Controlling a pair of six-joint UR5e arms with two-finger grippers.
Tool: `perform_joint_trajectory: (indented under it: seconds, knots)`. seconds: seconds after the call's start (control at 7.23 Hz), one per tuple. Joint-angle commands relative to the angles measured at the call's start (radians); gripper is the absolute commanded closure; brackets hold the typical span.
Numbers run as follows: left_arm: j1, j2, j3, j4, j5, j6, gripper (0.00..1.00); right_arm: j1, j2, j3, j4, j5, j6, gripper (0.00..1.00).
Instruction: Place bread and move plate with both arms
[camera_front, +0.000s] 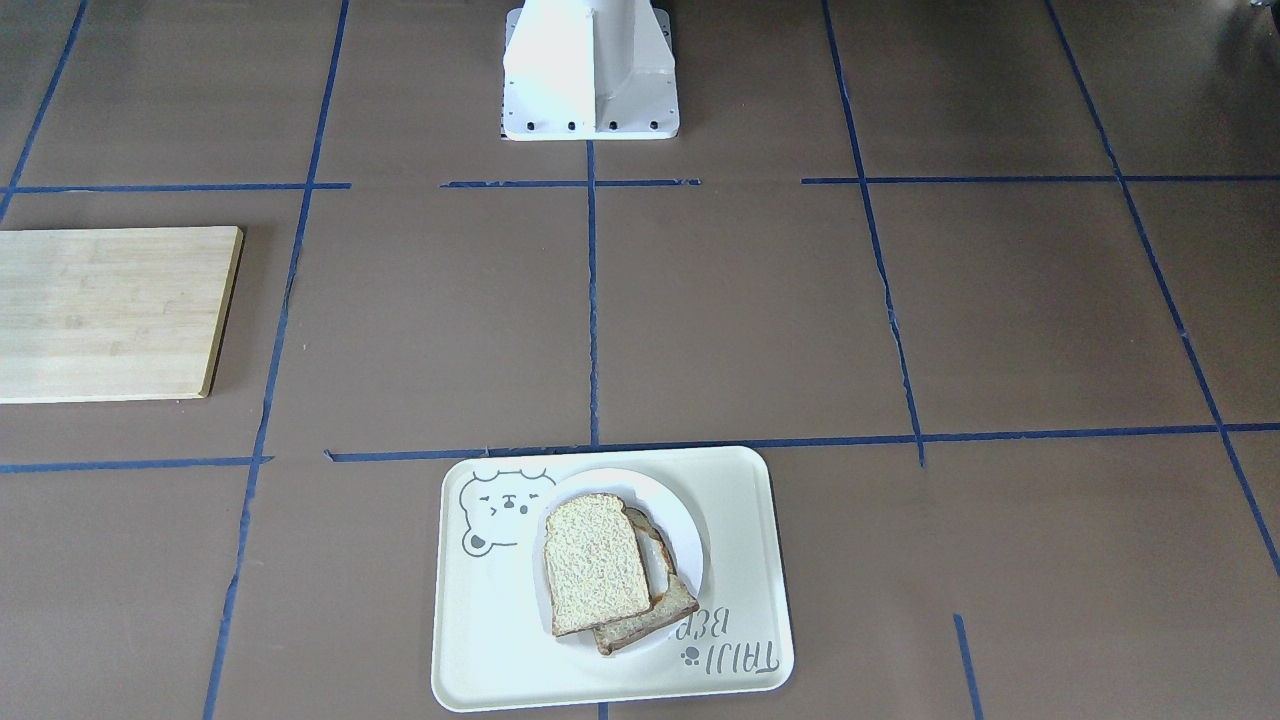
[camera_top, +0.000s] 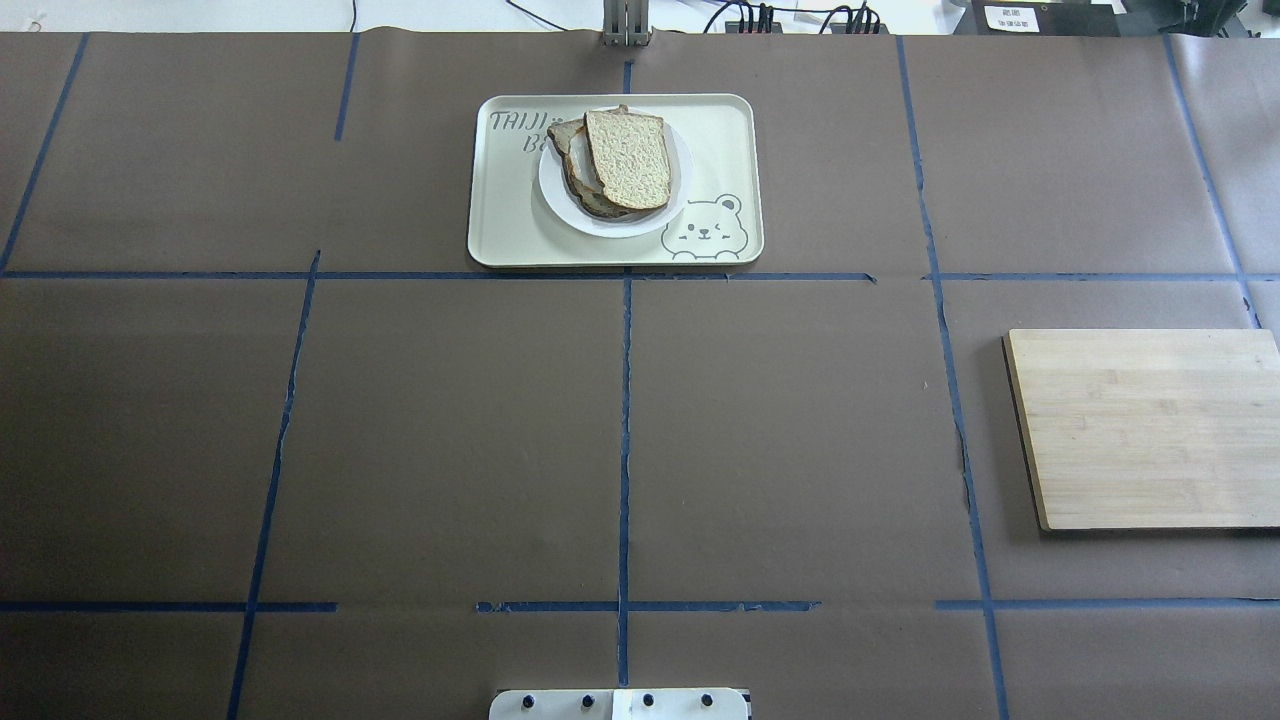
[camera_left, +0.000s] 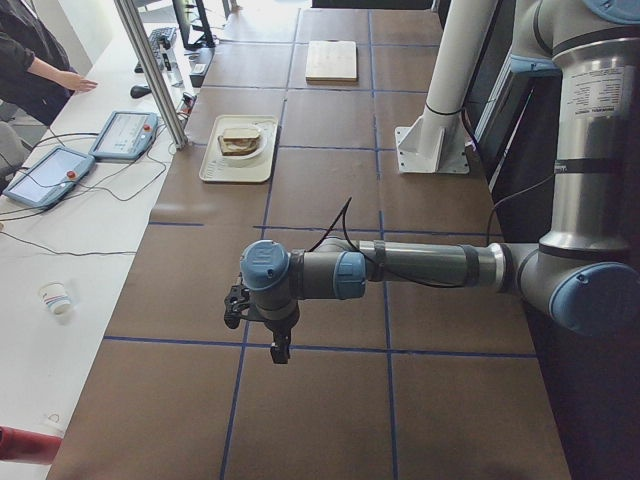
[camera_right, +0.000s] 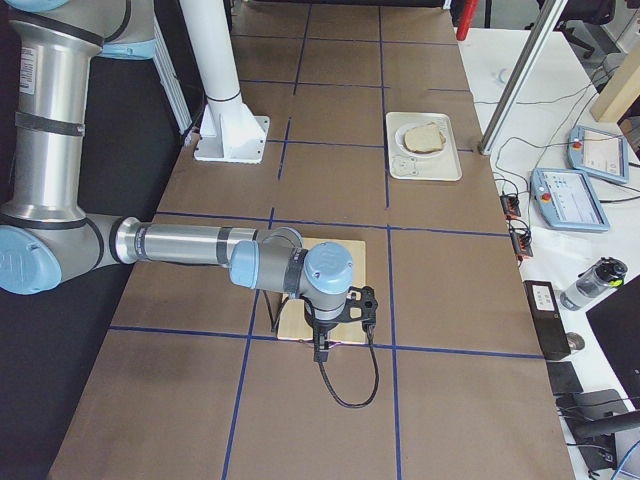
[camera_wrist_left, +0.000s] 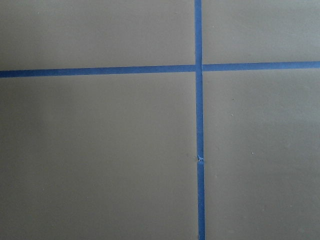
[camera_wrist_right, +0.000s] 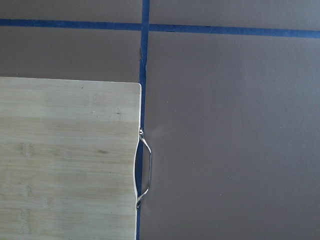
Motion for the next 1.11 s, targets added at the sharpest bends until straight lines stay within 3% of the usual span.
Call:
perform_joint_trajectory:
  seconds: [0.0, 0.97]
  knots:
    - [0.0, -0.001, -0.001, 0.0, 0.0, 0.0, 0.0, 0.0, 0.005, 0.0, 0.001, 0.0, 0.0, 0.0]
    - [0.0, -0.001, 0.004, 0.0, 0.0, 0.001, 0.0, 0.002, 0.041, 0.006, 0.001, 0.005, 0.003, 0.0]
